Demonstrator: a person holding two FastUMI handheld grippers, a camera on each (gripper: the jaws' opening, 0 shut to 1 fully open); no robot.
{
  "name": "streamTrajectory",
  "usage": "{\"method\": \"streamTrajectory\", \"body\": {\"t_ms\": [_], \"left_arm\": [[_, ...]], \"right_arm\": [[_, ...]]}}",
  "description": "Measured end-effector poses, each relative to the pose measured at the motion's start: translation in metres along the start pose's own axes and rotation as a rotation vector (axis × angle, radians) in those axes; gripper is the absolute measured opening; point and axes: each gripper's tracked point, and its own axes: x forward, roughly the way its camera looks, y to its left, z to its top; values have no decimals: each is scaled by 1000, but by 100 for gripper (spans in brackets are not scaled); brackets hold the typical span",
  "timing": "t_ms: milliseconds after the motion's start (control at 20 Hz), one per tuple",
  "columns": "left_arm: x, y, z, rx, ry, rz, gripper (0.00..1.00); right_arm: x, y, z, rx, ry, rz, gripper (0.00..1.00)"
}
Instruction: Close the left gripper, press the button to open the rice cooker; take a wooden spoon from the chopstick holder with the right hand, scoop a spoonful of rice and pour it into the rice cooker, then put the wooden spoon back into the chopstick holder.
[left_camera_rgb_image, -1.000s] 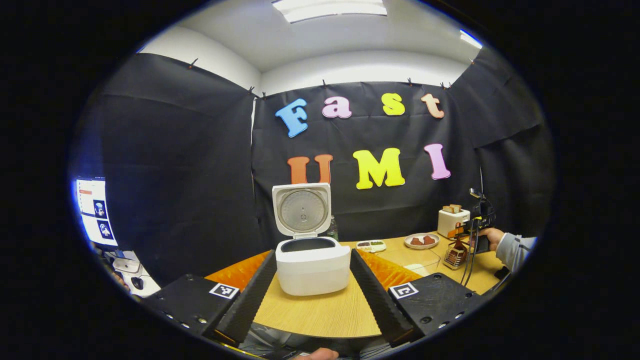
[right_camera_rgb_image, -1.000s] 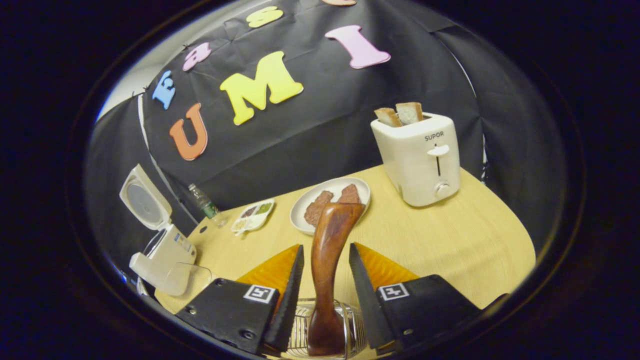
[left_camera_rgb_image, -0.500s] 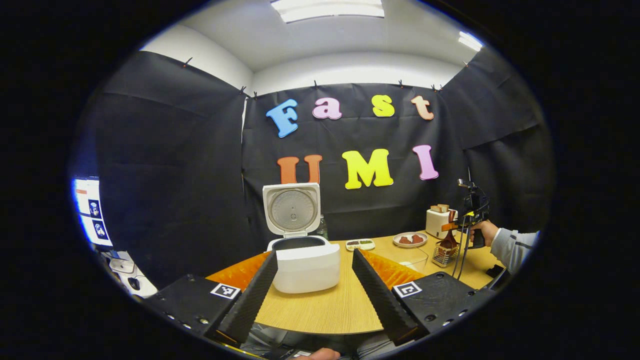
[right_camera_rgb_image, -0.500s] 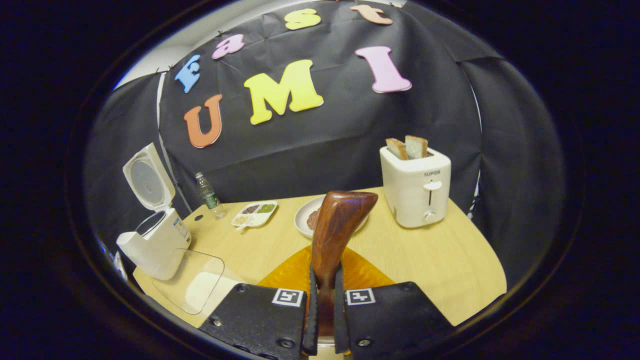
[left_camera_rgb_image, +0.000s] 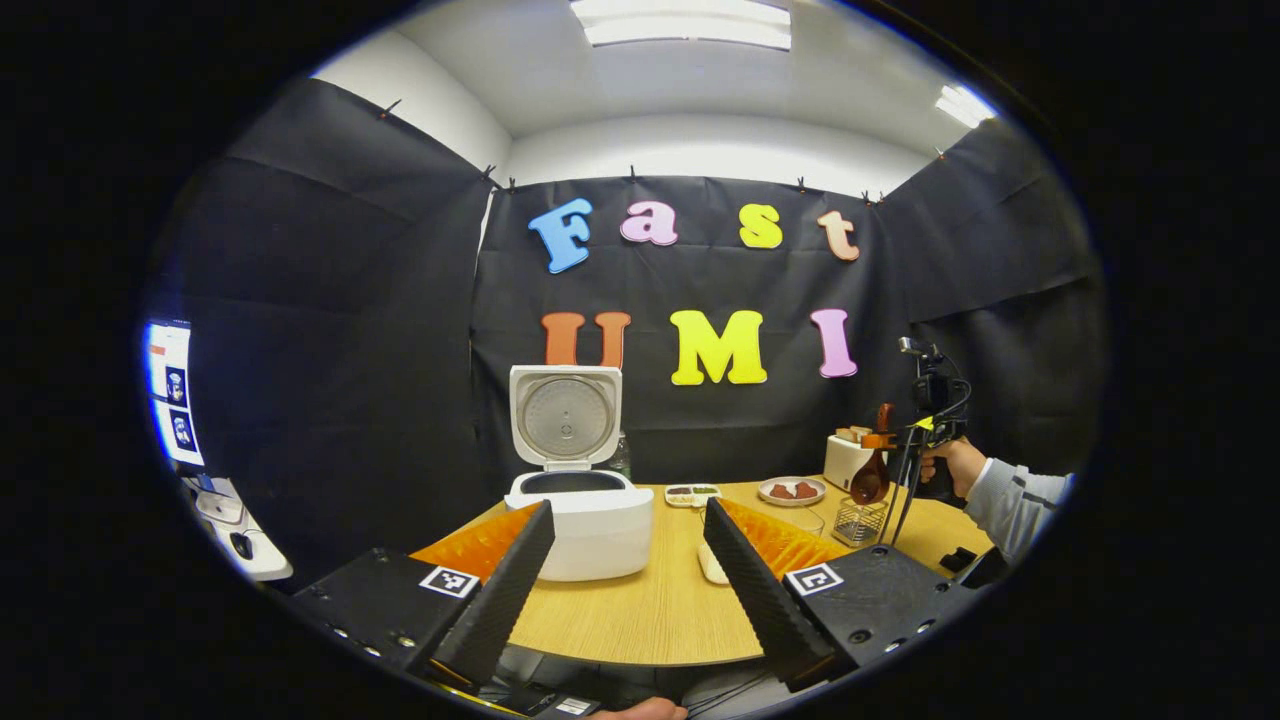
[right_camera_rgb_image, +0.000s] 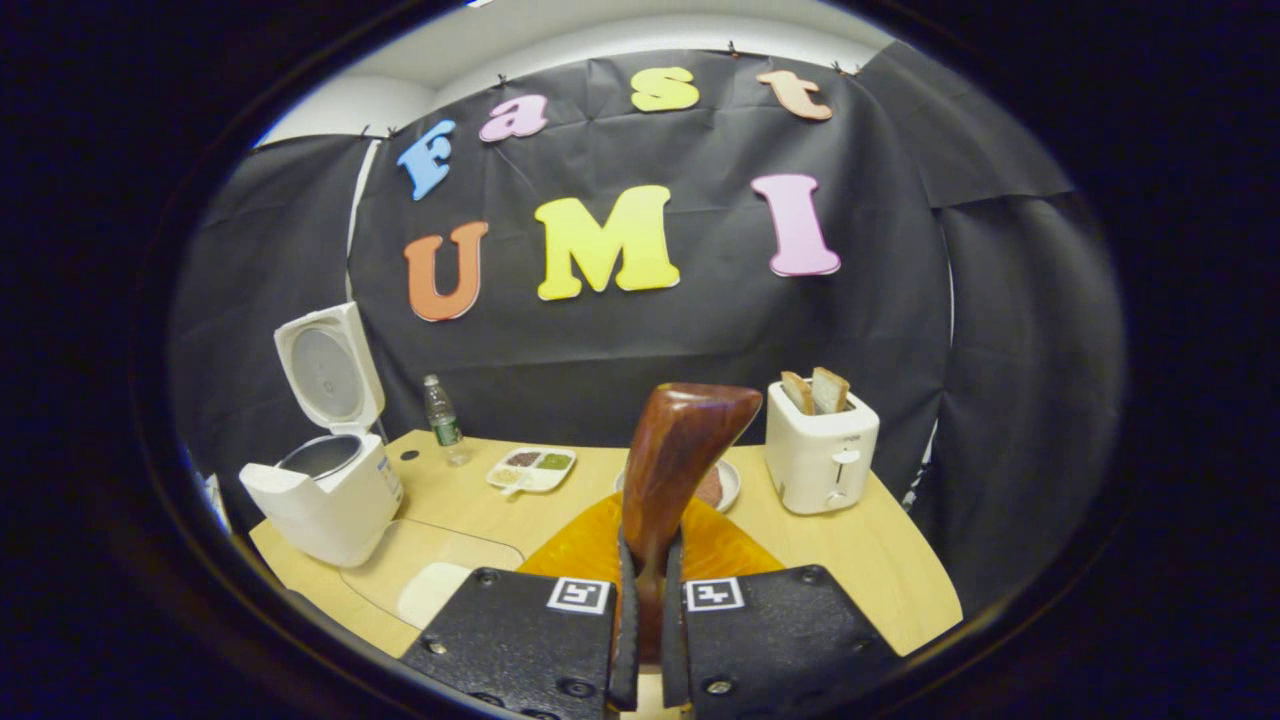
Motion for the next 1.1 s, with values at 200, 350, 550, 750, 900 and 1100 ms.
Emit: {"method": "streamTrajectory", "body": {"t_ms": [200, 350, 550, 750, 900, 1100], "left_arm": [[-2, -3, -7, 25, 12, -10, 96], [-3, -2, -8, 35, 7, -11, 96], [-4, -3, -20, -8, 21, -26, 96], [-8, 15, -25, 0, 28, 14, 96], [-11, 20, -24, -15, 22, 18, 96], [-10, 26, -32, -13, 34, 26, 96]], "right_arm": [[-10, 52, 19, -12, -58, 36, 14], [-13, 91, 27, -29, -111, 27, 14], [2, 142, 9, -111, -146, -1, 14], [33, 173, -38, -152, -98, -21, 13], [54, 176, -61, -198, -67, -57, 14], [76, 159, -81, -276, -48, -148, 14]]}}
